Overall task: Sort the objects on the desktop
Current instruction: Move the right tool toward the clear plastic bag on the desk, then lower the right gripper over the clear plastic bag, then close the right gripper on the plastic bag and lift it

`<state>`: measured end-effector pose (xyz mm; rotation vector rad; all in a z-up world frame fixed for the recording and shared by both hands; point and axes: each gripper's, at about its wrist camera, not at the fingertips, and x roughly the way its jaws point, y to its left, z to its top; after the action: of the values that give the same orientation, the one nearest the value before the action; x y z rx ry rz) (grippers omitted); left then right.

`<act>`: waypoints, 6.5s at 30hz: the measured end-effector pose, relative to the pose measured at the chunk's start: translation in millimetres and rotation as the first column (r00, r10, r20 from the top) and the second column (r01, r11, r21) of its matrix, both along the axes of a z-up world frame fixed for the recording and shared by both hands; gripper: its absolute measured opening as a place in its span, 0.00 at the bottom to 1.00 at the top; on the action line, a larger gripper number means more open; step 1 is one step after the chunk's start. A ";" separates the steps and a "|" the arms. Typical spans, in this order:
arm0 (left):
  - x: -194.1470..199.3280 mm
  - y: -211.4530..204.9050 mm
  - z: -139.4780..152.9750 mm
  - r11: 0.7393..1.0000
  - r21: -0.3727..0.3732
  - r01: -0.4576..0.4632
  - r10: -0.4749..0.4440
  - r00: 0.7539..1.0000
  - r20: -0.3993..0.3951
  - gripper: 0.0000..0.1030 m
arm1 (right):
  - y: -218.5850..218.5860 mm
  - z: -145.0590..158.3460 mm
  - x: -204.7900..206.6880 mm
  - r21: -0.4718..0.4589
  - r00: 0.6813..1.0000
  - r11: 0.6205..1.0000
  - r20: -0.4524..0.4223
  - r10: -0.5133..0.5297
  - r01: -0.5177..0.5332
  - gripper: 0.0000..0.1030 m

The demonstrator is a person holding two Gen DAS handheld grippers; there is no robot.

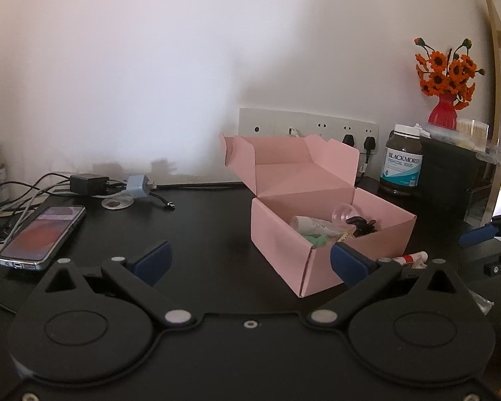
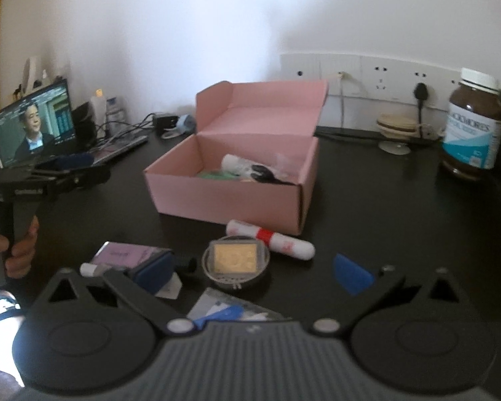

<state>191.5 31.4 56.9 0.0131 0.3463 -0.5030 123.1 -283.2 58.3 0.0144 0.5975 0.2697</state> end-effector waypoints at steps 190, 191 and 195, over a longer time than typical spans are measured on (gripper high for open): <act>-0.6 -7.5 -1.1 0.999 0.034 0.008 -0.008 1.000 -0.001 1.00 | 45.1 -28.9 -51.8 -0.118 0.996 0.990 -0.060 0.070 -0.077 0.82; -0.5 -7.5 -1.0 0.999 0.033 0.008 -0.008 1.000 -0.002 1.00 | 43.3 -29.3 -49.6 -0.113 0.996 0.991 -0.056 0.071 -0.077 0.79; 0.7 -6.4 -1.2 1.000 0.030 0.007 -0.006 1.000 -0.006 1.00 | 42.2 -26.3 -45.1 -0.111 0.995 0.990 -0.054 0.086 -0.091 0.53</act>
<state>192.2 25.0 55.7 0.0417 0.3595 -0.5044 78.0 -241.0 32.0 -0.1156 0.6627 0.3219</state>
